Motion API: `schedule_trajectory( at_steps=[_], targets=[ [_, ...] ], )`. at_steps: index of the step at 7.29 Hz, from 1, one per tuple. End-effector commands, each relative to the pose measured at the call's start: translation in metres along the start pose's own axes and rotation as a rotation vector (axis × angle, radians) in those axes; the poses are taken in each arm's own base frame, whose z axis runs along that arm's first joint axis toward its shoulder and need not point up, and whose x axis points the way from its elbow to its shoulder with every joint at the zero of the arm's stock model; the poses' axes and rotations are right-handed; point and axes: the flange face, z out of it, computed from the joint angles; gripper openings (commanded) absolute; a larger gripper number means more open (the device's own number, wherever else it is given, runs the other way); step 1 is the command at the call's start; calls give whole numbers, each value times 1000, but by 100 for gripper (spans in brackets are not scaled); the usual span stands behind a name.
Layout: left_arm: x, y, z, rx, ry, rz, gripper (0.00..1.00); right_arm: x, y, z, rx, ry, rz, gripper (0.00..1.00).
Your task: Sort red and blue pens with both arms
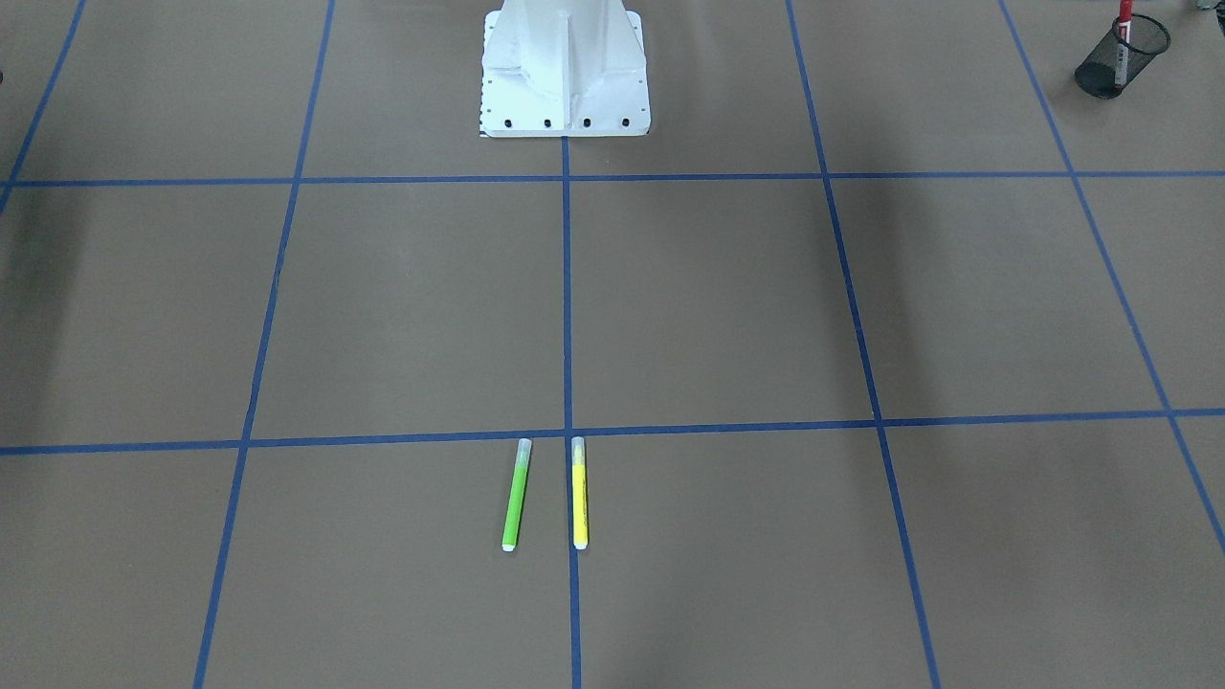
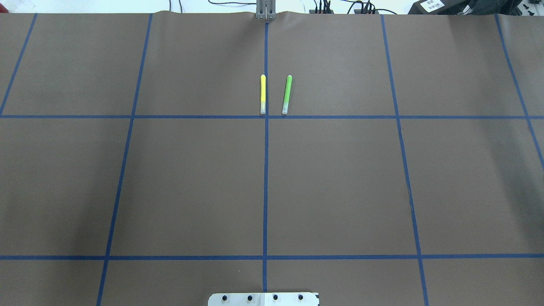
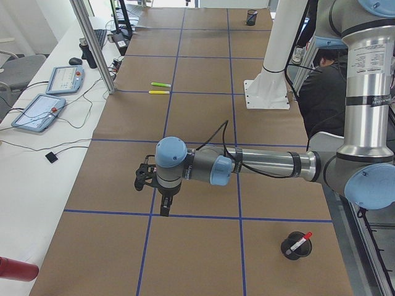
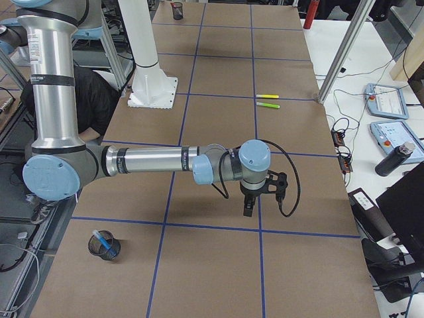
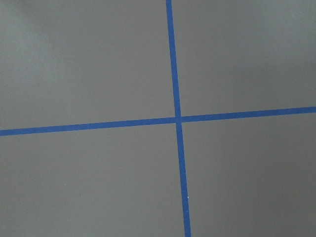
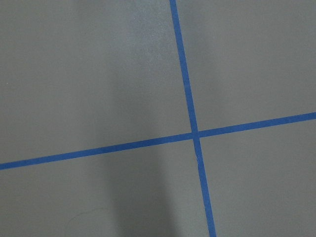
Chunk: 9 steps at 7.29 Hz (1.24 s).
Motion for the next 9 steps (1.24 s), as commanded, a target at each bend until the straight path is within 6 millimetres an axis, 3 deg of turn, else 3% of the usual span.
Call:
schedule_trajectory(
  at_steps=[1,9],
  targets=[
    [0,1,2,-5,0,0,100,1,2,2,-3,0,1,99],
    [-5,1,10,-19,0,-8,100,3,4,4,-6,1,1,99]
  ],
)
